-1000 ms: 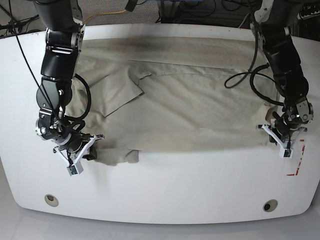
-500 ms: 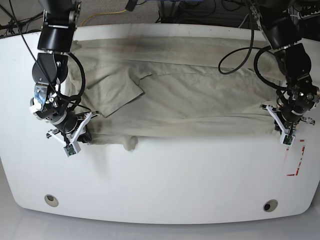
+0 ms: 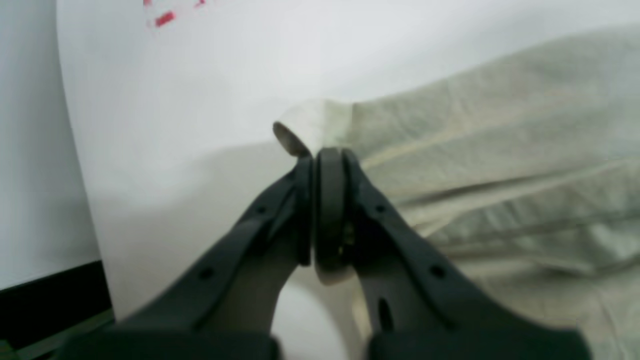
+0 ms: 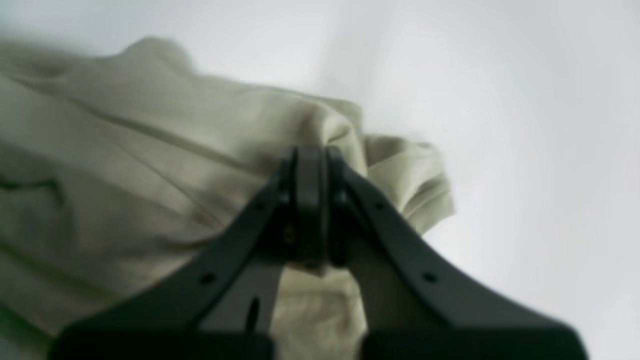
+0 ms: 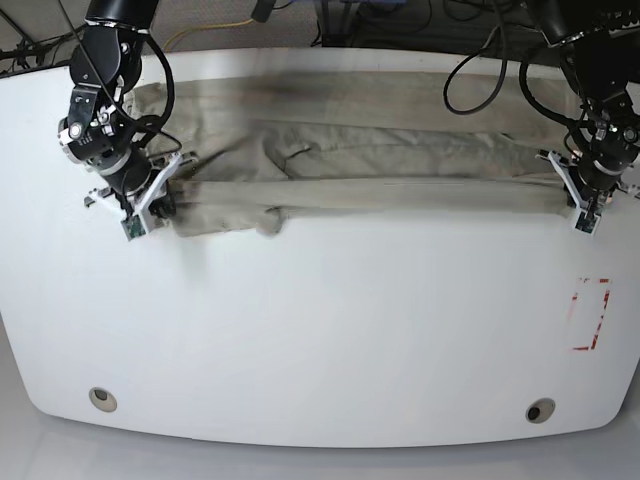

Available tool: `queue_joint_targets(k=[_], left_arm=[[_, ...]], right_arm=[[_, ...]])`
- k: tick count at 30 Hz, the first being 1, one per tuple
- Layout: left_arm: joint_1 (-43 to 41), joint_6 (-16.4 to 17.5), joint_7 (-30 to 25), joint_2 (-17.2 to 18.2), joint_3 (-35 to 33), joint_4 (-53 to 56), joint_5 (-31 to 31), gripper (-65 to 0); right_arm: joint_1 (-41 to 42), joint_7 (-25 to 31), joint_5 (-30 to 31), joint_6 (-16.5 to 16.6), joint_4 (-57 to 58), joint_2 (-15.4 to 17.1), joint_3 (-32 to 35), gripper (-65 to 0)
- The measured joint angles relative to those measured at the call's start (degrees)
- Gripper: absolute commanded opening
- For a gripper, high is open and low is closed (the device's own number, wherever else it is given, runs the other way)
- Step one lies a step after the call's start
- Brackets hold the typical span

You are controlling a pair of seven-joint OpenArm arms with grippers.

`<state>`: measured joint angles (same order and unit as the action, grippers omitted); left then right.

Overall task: Fold the T-shirt properly
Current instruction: 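Lift the grasped edge and fold it over toward the collar with both grippers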

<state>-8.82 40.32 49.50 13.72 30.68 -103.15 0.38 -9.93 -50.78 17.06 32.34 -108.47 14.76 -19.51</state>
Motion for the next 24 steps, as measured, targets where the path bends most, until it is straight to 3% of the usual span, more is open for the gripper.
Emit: queue_joint_targets(k=[7,12,18,20,24], left_arm=[[-6.1,0.0,0.1,-0.1,0.0,-1.6,0.0,-65.0],[-9.8,0.0,0.0,0.0,0.0,-1.8,0.0,-65.0],[-11.0,0.0,-0.3,0.0,0.0,-1.6,0.0,-65.0],[-12.0,0.0,-1.0,0.2,-0.2,-1.6,-0.2,-65.0],[-13.0,0.0,0.3,0.0,-1.1,-1.6,0.9,-45.0]], right_arm=[[-7.8,-0.6,-0.5,-0.4,-3.9,-3.6,-1.1,-65.0],[-11.4,-0.3,-0.4,-0.1,-5.2,-6.4,-5.3,-65.0],[-13.4,-0.4,-0.5,-0.4,-5.1,-6.4,-6.3,-65.0],[-14.1,0.1,-0.3,-0.4,-5.1,-6.5,-6.3,-61.2],[-16.0,-0.3,-0.3,-0.4,-5.1,-6.5,-6.7,-42.0]])
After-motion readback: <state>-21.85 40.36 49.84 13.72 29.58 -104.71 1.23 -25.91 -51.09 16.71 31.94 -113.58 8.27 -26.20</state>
